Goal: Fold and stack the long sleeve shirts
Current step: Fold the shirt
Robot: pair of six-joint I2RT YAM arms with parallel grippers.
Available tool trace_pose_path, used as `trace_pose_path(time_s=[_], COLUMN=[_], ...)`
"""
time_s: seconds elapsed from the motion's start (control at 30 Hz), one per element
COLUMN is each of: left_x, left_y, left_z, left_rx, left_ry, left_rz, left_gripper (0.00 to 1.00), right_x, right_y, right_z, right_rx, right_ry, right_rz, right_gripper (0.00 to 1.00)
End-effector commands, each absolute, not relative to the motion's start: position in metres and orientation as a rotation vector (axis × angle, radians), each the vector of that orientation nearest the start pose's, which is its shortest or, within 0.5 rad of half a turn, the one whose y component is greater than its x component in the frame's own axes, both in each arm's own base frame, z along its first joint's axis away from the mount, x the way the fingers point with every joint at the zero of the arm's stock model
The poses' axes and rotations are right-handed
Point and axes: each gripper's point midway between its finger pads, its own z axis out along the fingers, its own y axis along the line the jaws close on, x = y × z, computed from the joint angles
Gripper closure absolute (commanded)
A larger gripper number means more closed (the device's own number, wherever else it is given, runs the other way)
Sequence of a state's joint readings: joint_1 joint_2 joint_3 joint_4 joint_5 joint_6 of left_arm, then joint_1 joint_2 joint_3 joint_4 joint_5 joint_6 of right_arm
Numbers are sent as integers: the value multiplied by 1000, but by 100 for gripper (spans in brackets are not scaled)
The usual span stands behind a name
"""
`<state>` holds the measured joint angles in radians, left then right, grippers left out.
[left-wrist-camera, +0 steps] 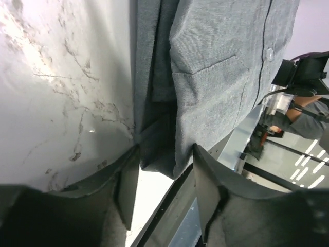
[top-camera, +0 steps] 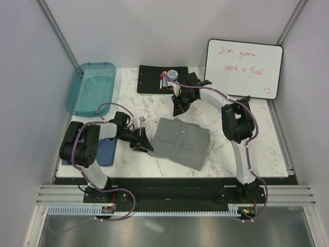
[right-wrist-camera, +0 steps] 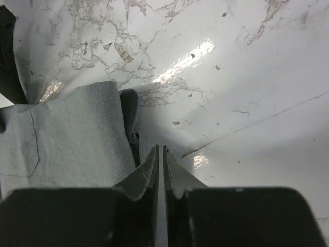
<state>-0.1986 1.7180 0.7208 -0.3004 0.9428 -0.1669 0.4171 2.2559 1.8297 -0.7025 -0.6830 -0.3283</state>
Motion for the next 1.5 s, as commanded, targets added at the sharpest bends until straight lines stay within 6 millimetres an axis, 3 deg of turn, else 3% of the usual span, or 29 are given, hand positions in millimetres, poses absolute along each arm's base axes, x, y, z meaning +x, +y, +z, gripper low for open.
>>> trace_pose_path(time_s=[0.0,0.03,0.07,0.13,0.17,0.2,0.23,0.27,0.3,0.37,0.4,0.57,0.67,0.77,0.8,0.83,0.9,0.97,1.07,1.23,1.27,1.3,1.37,1.43,1.47], left_x=[218,225,227,235,239,251,255,263,273,281,291,305,299,281,280,278,270,269,276,302,312,317,332,342,348], left_y=[-189,-189,-187,-180,-177,-177,-174,-173,-174,-178,-182,-199,-200,-197,-196,-195,-194,-197,-199,-201,-203,-204,-203,-204,-205], left_z=[44,63,72,89,92,105,105,108,116,108,113,94,78,61,64,65,65,75,87,96,100,100,99,100,102], left_rx=[279,315,309,320,357,393,410,445,465,480,498,511,460,401,398,390,391,405,438,482,488,494,482,499,509], left_ry=[2617,2524,2494,2443,2429,2386,2401,2381,2357,2394,2379,2470,2539,2610,2592,2584,2571,2516,2456,2407,2388,2384,2386,2375,2364], left_rz=[-1347,-1312,-1291,-1191,-1147,-1109,-1067,-1028,-1013,-998,-989,-929,-943,-968,-971,-975,-987,-1014,-1018,-953,-943,-936,-894,-865,-851], left_gripper=[42,39,36,29,27,25,25,24,24,24,24,25,26,31,32,34,36,39,43,36,34,34,32,31,30], right_x=[429,436,438,434,428,413,406,398,378,357,339,319,317,331,346,352,378,388,408,410,407,407,406,407,408], right_y=[288,274,266,238,229,217,205,198,190,181,176,147,140,143,148,151,162,171,184,180,178,175,171,165,163], right_z=[119,129,151,159,172,163,168,164,146,140,121,76,54,41,46,39,51,51,68,95,98,101,106,106,104], right_rx=[-1074,-1031,-993,-913,-896,-903,-899,-903,-924,-937,-939,-951,-960,-976,-976,-974,-984,-1005,-1058,-1042,-1036,-1021,-987,-946,-926], right_ry=[2230,2232,2210,2261,2255,2310,2322,2346,2412,2454,2524,2652,2703,2702,2660,2672,2606,2591,2509,2473,2472,2471,2474,2484,2492], right_rz=[844,809,793,790,784,788,754,746,758,763,779,628,609,606,604,622,622,651,642,635,638,637,631,642,649], right_gripper=[79,62,55,40,36,35,35,36,36,37,38,39,45,74,91,96,100,100,100,85,79,59,53,36,33])
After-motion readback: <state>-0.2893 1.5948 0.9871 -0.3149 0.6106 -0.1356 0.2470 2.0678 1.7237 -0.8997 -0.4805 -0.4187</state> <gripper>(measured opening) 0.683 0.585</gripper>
